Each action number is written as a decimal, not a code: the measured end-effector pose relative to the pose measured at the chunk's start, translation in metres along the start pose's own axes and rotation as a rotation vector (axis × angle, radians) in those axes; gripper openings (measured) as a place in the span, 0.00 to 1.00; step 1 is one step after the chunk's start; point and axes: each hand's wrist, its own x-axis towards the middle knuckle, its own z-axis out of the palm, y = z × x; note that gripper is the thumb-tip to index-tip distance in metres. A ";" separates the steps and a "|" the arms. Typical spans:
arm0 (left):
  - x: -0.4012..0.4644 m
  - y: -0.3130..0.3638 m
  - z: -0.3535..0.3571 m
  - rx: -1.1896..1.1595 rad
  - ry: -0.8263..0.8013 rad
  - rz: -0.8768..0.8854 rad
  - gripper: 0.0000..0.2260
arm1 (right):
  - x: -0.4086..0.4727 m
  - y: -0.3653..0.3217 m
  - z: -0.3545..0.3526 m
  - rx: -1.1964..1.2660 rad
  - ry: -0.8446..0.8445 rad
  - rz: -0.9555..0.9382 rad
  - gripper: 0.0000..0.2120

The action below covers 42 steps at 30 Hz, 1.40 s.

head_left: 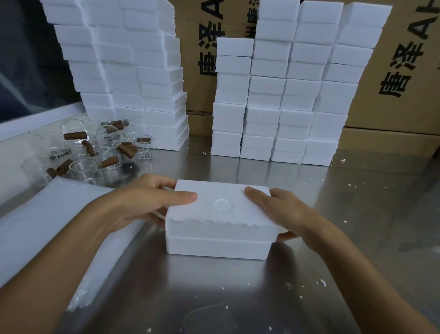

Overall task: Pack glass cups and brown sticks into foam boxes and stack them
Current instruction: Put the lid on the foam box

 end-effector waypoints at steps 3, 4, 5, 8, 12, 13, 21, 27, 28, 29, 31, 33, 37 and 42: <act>0.000 -0.004 -0.007 -0.019 -0.006 -0.017 0.26 | 0.001 -0.001 0.015 0.085 0.021 -0.042 0.20; 0.000 -0.004 -0.008 -0.031 -0.004 -0.016 0.26 | 0.000 -0.001 0.018 0.134 0.017 -0.052 0.17; 0.001 -0.005 -0.008 -0.044 0.002 -0.012 0.26 | -0.002 -0.001 0.020 0.192 -0.006 -0.060 0.15; 0.003 -0.007 -0.009 -0.077 0.025 -0.006 0.25 | -0.005 0.001 0.021 0.308 -0.090 -0.051 0.14; 0.004 -0.011 -0.011 -0.095 -0.004 -0.031 0.28 | -0.005 0.000 0.014 0.306 -0.099 -0.031 0.16; 0.004 -0.011 -0.011 -0.089 -0.019 -0.039 0.29 | -0.005 -0.001 0.011 0.298 -0.113 -0.030 0.16; 0.002 -0.014 -0.003 -0.085 -0.023 0.027 0.27 | -0.004 -0.001 0.008 0.288 -0.069 -0.003 0.17; -0.002 -0.012 -0.003 0.173 -0.189 0.148 0.34 | -0.003 -0.001 0.008 0.299 0.003 0.025 0.22; -0.002 -0.012 -0.003 0.233 -0.227 0.139 0.39 | -0.003 -0.001 0.009 0.304 0.007 0.024 0.22; -0.002 -0.012 -0.003 0.281 -0.253 0.137 0.42 | -0.003 -0.001 0.009 0.313 0.016 0.019 0.21; -0.001 -0.013 -0.002 0.313 -0.253 0.150 0.46 | -0.004 -0.002 0.007 0.309 0.034 -0.012 0.19; -0.001 -0.014 0.000 0.306 -0.231 0.163 0.46 | -0.006 -0.003 0.005 0.249 0.023 -0.076 0.15; -0.001 -0.015 0.000 0.324 -0.236 0.166 0.45 | -0.011 -0.004 0.001 0.131 -0.026 -0.183 0.14; 0.001 -0.017 -0.004 0.315 -0.240 0.180 0.45 | -0.020 -0.001 -0.019 -0.004 -0.331 -0.184 0.41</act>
